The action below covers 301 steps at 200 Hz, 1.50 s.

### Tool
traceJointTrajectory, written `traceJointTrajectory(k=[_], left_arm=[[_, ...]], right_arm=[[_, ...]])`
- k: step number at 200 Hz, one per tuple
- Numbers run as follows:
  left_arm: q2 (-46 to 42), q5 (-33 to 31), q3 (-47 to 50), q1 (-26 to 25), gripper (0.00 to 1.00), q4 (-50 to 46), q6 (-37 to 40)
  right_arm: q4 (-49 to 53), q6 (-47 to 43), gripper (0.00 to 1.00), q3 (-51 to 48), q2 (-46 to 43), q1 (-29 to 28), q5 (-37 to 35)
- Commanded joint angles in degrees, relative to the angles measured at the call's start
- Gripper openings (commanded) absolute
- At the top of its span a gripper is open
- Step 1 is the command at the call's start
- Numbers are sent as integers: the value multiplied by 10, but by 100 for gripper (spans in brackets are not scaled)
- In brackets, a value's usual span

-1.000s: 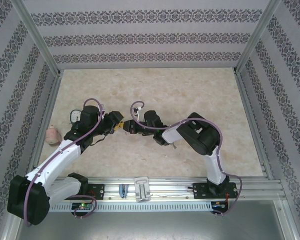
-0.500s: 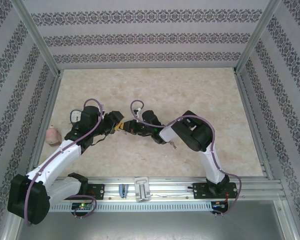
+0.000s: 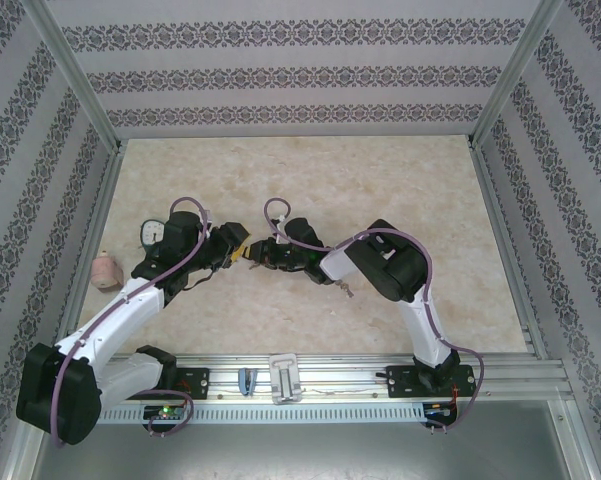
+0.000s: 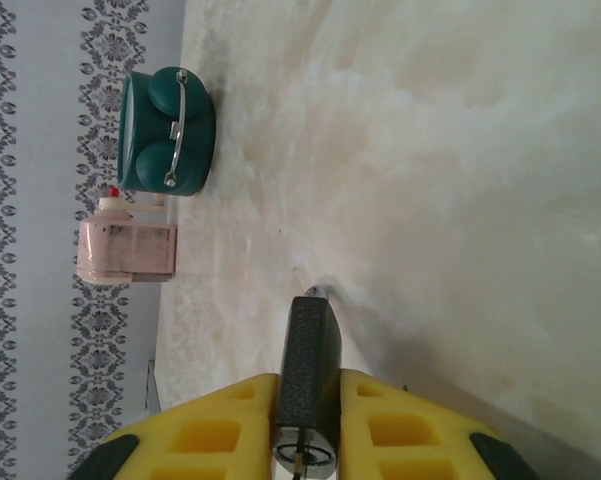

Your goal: Unlock with the key

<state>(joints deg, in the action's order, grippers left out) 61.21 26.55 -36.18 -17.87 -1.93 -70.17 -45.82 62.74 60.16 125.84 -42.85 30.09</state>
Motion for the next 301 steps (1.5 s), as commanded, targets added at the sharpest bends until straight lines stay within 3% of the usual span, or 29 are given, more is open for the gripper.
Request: traceJointTrajectory(k=[1, 96, 192, 301], left_arm=[[1, 6, 4, 9, 46, 23, -5], [2, 9, 10, 11, 47, 33, -5], [-14, 10, 25, 18, 46, 34, -3], [3, 11, 8, 17, 47, -9, 16]], right_arm=[[57, -15, 22, 10, -12, 6, -11], [296, -101, 32, 31, -73, 16, -55], [381, -171, 37, 7, -158, 33, -96], [476, -256, 36, -99, -357, 51, -182]])
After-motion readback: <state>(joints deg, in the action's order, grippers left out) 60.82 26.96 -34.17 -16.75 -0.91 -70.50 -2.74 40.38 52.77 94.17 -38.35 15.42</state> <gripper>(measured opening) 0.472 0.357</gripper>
